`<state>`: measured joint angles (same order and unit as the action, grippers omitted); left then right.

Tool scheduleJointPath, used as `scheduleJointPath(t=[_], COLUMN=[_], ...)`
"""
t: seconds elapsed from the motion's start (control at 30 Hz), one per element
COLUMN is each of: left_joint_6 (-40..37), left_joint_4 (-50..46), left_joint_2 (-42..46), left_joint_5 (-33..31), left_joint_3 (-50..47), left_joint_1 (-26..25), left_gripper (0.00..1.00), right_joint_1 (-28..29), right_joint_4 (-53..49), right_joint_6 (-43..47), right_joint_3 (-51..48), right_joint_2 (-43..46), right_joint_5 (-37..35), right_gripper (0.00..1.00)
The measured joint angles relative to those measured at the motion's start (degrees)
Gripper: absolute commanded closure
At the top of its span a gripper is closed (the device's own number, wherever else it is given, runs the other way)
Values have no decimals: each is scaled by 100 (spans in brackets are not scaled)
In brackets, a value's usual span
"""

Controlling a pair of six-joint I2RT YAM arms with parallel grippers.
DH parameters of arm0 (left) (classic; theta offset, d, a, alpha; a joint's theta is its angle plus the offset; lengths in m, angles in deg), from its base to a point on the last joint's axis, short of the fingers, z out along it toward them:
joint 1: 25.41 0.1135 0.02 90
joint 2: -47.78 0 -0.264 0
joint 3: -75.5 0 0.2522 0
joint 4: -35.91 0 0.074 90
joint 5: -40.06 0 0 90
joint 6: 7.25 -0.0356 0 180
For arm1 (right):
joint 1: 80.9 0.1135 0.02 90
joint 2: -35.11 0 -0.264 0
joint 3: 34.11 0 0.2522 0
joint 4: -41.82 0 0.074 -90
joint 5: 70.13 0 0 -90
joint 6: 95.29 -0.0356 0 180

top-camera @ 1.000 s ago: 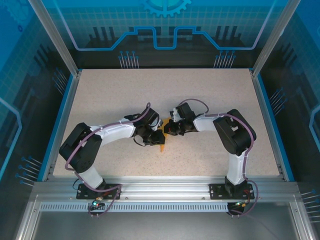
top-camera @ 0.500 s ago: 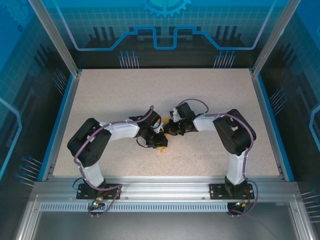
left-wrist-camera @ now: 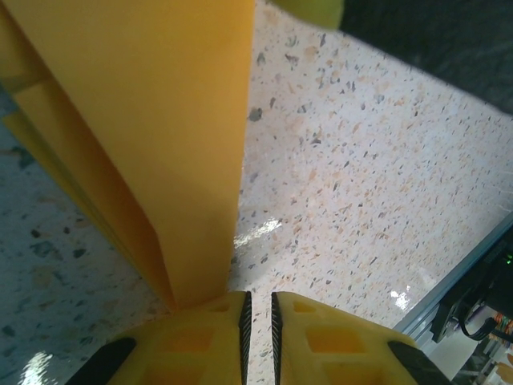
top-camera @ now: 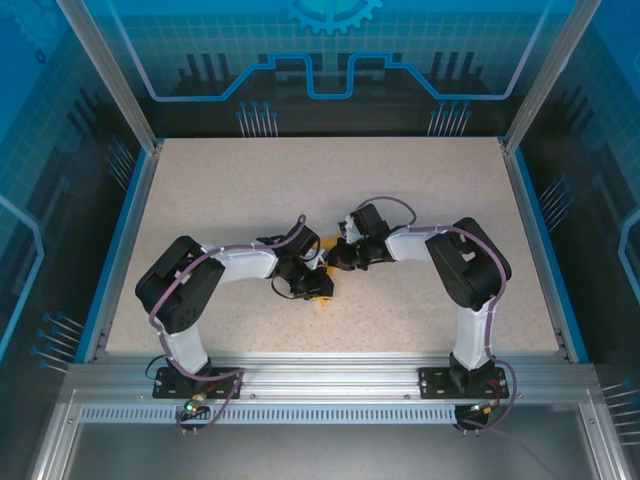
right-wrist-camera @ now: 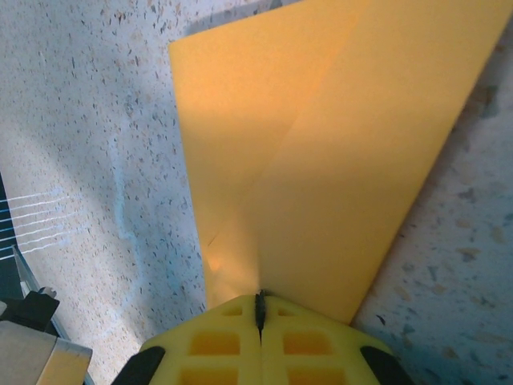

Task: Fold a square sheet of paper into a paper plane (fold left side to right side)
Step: Fold the wing for the fifth time at the center of the table.

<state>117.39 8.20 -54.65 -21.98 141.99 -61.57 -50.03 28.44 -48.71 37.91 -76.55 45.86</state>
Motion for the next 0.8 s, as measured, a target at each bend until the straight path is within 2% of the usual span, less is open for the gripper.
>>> scheduleJointPath(t=[0.8], left_joint_6=[151], left_joint_4=[678], left_joint_2=[13], left_joint_5=[192], left_joint_3=[-363], left_joint_1=[11], left_gripper=[79], right_joint_1=[0], right_joint_4=[-122], right_joint_6=[35], right_joint_3=[81], right_joint_2=[-37], right_joint_5=[2], right_gripper=[100])
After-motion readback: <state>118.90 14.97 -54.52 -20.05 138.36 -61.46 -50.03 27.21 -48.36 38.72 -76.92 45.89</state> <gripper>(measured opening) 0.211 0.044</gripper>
